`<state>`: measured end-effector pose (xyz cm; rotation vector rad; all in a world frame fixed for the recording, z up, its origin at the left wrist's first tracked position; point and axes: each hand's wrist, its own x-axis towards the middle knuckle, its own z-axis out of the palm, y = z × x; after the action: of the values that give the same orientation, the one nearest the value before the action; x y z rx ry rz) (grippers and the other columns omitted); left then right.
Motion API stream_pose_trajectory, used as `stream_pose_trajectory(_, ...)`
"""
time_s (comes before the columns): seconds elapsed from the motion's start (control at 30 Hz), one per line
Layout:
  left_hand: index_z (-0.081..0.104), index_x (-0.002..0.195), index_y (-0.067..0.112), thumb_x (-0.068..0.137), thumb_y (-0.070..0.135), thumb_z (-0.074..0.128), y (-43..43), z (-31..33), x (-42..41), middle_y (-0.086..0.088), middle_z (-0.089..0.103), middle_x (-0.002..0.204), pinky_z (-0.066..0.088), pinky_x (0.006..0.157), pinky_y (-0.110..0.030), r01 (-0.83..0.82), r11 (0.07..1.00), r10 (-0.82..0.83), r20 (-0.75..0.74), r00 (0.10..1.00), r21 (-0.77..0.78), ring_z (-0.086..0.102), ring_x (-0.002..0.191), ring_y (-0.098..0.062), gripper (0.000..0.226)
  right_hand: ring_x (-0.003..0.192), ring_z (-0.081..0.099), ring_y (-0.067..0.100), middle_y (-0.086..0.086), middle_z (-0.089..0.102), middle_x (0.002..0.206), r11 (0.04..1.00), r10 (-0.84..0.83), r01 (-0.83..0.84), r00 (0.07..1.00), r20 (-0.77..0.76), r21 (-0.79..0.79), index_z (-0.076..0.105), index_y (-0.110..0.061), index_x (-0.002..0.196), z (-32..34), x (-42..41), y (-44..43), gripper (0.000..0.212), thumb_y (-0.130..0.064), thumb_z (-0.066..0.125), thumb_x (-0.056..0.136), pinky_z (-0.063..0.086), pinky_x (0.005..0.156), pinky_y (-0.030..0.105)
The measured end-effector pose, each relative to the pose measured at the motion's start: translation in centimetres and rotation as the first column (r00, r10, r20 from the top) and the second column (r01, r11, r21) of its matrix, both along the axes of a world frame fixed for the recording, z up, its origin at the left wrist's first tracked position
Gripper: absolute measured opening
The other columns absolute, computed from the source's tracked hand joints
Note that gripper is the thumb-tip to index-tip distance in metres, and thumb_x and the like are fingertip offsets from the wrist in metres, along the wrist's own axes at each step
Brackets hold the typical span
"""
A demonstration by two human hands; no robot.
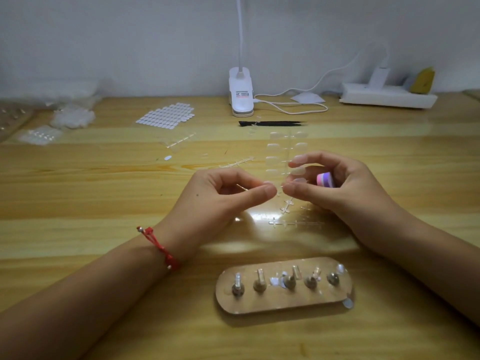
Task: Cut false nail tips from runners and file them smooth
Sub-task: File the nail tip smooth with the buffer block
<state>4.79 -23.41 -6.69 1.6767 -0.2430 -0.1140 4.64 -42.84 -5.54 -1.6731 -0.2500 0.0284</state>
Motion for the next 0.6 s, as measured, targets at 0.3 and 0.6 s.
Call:
stream_pose_trajectory(0.3,0.077,0.079,0.025,0.073,0.038,0.073,0.55,0.25,0.07,0.01,0.052,0.054,0.037,0.046,-0.014,0.094,0.994,-0.095,0.013,0.995,0.052,0.043,0.048,-0.003,0.015,0.041,0.043,0.0,-0.002,0.067,0.067,0.989,0.124,-0.108,0.98,-0.159,0.106,0.068,-0.022,0.085,0.32,0.14,-0.3,0.032,-0.019,0.08,0.056,0.033,0.04,0.008)
stream_pose_trajectory(0.6,0.078,0.084,0.021,0.071,0.035,0.07,0.31,0.27,-0.16,0.013,0.055,0.053,0.036,0.048,-0.008,0.113,0.991,-0.117,0.054,0.992,0.069,0.045,0.049,0.002,0.02,0.045,0.032,0.006,-0.005,0.067,0.066,0.977,0.21,-0.201,0.957,-0.2,0.064,0.072,-0.033,0.075,0.35,0.18,-0.26,0.027,-0.027,0.083,0.051,0.026,0.039,0.013)
